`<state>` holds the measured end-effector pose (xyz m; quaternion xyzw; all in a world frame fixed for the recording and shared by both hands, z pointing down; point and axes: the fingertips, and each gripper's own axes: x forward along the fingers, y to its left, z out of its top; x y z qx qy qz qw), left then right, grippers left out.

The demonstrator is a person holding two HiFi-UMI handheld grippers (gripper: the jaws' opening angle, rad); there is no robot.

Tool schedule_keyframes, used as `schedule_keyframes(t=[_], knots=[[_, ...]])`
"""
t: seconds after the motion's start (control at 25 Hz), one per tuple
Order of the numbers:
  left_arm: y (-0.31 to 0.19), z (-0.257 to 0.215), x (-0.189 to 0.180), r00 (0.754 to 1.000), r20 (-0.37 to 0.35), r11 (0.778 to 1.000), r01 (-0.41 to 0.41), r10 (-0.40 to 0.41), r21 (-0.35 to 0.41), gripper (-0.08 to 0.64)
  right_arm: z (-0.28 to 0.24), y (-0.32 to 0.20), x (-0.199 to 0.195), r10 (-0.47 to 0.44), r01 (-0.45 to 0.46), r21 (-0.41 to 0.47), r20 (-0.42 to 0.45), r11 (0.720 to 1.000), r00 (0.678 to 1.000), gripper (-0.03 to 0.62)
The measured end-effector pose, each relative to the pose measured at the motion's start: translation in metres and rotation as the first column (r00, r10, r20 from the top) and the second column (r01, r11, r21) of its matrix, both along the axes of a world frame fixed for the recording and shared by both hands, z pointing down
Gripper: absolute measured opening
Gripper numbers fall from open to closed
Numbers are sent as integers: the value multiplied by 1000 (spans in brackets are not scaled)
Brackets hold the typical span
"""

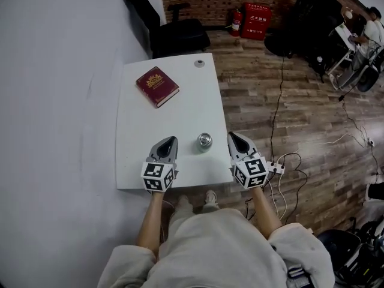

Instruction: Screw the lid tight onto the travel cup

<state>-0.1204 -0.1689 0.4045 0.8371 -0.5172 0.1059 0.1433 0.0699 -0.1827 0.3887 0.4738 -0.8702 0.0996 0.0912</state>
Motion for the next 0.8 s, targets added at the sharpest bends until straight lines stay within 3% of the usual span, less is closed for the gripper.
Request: schedule_keyframes(t=[0.44,0.8], knots=[[-12,32,-4,994,17,993,-106,107,-55,11,19,-7,-19,61,-61,-26,-24,998,998,0],[-11,72,6,991,35,988,-128,131,-84,11,57,3,-19,18,-21,-61,-55,998,998,0]])
